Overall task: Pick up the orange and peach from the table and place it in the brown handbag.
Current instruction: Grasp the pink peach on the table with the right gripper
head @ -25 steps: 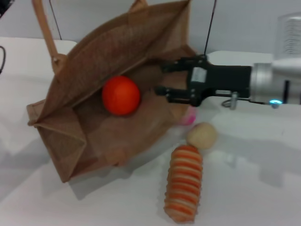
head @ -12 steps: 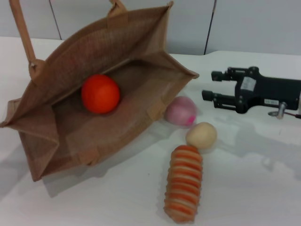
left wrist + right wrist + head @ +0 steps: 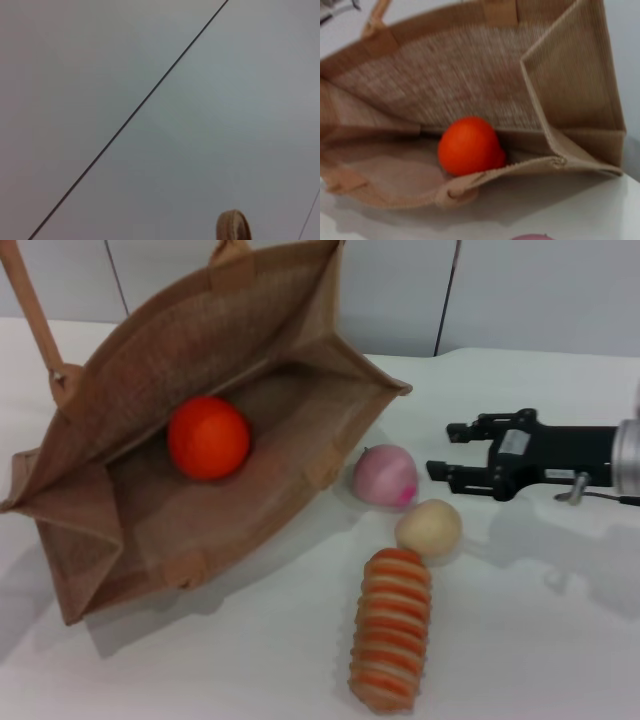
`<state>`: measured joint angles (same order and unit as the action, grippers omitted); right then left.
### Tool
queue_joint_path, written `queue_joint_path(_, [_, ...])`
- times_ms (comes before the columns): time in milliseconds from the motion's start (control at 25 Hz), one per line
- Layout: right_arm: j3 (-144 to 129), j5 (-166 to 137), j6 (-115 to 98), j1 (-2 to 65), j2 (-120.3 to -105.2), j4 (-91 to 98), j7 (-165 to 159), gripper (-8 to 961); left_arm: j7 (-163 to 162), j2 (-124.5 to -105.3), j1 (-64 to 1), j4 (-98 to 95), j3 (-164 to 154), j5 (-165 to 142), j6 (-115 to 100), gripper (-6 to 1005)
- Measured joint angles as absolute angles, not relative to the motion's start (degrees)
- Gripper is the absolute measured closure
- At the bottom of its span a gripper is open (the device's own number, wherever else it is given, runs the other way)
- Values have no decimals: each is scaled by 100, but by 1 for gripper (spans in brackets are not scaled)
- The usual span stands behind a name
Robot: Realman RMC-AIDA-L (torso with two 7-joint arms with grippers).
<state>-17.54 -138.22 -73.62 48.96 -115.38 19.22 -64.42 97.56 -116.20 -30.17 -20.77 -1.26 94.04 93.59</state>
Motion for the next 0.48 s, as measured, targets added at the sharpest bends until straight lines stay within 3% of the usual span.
queue_joint_path(480, [-2642,-13852,-6005,5617,-11569,1080,-6764,338,9787,-11628,-3038,-2050,-44,9391,9360,899])
